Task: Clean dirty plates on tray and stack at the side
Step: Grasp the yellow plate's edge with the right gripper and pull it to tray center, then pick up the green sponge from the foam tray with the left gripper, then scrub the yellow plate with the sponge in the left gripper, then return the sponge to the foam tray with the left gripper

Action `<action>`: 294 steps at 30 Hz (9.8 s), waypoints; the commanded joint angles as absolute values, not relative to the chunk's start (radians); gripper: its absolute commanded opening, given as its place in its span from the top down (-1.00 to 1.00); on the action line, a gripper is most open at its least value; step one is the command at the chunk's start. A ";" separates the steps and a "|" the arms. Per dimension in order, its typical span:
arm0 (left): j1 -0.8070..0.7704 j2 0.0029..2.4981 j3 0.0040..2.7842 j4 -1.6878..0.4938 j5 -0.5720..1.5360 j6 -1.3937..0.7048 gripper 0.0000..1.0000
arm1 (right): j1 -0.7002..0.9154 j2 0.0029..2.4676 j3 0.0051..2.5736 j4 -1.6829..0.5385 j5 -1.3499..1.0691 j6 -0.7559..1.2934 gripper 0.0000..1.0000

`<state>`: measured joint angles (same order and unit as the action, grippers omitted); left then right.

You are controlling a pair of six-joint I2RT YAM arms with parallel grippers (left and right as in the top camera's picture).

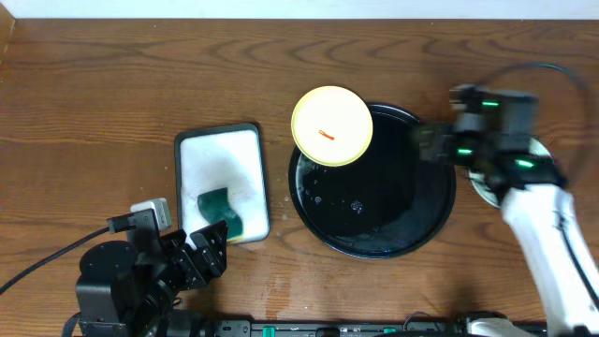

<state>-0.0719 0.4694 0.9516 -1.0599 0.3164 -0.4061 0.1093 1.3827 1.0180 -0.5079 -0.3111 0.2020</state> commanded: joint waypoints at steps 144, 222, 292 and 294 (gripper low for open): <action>-0.305 1.302 1.014 -0.831 0.173 -0.374 0.85 | 0.230 1.753 0.998 -0.614 -0.035 0.147 0.76; -0.724 2.098 1.246 -0.348 0.507 -0.756 0.85 | 0.250 1.843 0.997 -0.688 -0.109 0.306 0.97; -0.221 1.252 1.164 -1.069 0.023 -0.487 -0.52 | 0.251 1.739 1.014 -0.632 -0.239 0.183 0.98; -0.221 1.177 1.164 -1.082 0.023 -0.487 -0.54 | 0.251 1.678 1.014 -0.616 -0.241 0.182 0.97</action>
